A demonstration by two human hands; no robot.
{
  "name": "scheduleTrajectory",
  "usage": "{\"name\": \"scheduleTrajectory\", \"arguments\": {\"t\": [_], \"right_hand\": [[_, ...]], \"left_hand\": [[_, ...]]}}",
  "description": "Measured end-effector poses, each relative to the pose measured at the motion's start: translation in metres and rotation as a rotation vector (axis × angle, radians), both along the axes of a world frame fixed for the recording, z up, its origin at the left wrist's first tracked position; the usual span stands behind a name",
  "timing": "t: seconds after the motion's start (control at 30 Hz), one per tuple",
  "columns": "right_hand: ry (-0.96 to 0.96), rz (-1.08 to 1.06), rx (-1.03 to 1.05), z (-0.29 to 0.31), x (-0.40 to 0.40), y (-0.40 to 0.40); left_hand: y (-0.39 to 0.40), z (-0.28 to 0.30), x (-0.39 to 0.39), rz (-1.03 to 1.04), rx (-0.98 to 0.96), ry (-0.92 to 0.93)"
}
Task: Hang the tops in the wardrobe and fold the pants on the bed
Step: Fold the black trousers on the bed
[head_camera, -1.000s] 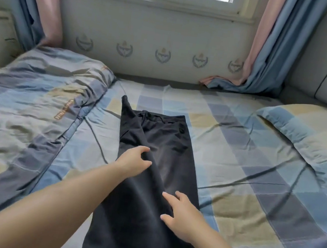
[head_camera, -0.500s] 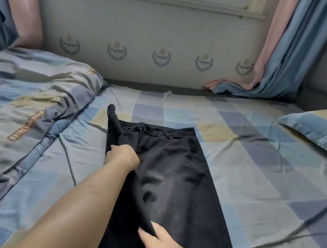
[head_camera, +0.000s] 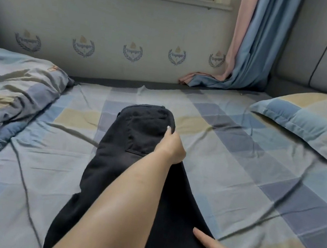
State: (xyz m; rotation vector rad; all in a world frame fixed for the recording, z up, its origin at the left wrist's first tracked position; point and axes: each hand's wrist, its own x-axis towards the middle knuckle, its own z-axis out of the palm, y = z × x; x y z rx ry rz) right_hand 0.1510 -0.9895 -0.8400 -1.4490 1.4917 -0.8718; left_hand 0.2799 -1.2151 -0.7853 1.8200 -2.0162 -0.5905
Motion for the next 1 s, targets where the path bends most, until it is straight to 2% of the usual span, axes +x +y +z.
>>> {"name": "scheduleTrajectory", "arguments": {"t": [0.13, 0.23, 0.33, 0.37, 0.43, 0.5, 0.6, 0.63, 0.77, 0.83, 0.87, 1.0], "right_hand": [[0.0, -0.047, 0.054, -0.028, -0.013, 0.006], [-0.017, -0.089, 0.044, -0.037, -0.013, 0.006], [-0.167, -0.128, 0.079, -0.04, -0.018, 0.006], [-0.201, -0.132, 0.084, -0.04, -0.02, 0.006], [-0.202, -0.112, 0.052, -0.038, -0.019, 0.007], [-0.185, -0.074, 0.021, -0.035, -0.016, 0.008], [-0.218, -0.056, 0.053, -0.025, -0.018, 0.028], [-0.239, -0.047, 0.088, -0.021, -0.019, 0.045], [-0.264, -0.03, 0.143, -0.016, -0.024, 0.088], [-0.259, -0.054, 0.173, -0.009, -0.025, 0.106], [-0.278, -0.067, 0.188, -0.006, -0.026, 0.11], [-0.216, 0.008, 0.294, 0.005, -0.02, 0.142]], "left_hand": [[0.01, -0.051, -0.016, -0.056, 0.221, 0.01], [0.013, -0.062, -0.018, -0.086, 0.12, -0.007], [0.014, -0.056, -0.021, -0.042, -0.089, 0.147], [0.016, -0.054, -0.022, -0.066, -0.072, 0.186], [0.03, -0.055, -0.023, -0.145, 0.104, 0.209], [0.046, -0.058, -0.015, -0.219, 0.175, -0.005], [0.077, -0.056, 0.023, -0.215, 0.07, -0.474], [0.095, -0.055, 0.043, -0.165, 0.049, -0.546], [0.138, -0.055, 0.109, -0.033, -0.006, -0.585], [0.176, -0.059, 0.125, 0.02, -0.021, -0.547], [0.193, -0.063, 0.13, 0.076, -0.039, -0.469], [0.278, -0.068, 0.142, 0.293, -0.025, 0.147]]}}
